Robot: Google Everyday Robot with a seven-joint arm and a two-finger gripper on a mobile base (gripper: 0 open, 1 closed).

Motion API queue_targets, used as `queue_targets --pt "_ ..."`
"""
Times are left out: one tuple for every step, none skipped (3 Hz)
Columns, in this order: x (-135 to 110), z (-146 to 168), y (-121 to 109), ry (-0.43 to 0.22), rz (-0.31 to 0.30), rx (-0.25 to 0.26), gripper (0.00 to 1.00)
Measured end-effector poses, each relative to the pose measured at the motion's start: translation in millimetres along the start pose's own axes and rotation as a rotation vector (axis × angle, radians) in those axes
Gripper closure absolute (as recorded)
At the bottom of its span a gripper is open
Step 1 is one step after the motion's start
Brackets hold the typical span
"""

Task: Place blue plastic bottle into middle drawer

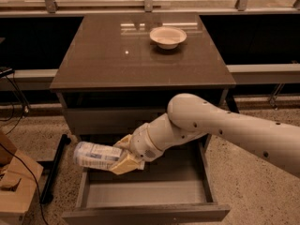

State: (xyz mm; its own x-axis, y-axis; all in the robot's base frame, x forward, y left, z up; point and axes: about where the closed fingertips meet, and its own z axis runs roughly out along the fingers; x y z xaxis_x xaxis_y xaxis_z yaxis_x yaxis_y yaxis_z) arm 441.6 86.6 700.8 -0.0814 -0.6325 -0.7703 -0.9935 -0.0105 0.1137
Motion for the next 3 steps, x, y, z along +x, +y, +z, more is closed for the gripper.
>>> queue_targets --pt "50.4 28.3 -14.3 -0.054 0.069 -0.006 1.0" --pt "103.5 57.1 -24.9 -0.084 0.146 -0.04 1.0" --pt "103.8 57.6 -24.8 -0.084 0.147 -0.041 1.0"
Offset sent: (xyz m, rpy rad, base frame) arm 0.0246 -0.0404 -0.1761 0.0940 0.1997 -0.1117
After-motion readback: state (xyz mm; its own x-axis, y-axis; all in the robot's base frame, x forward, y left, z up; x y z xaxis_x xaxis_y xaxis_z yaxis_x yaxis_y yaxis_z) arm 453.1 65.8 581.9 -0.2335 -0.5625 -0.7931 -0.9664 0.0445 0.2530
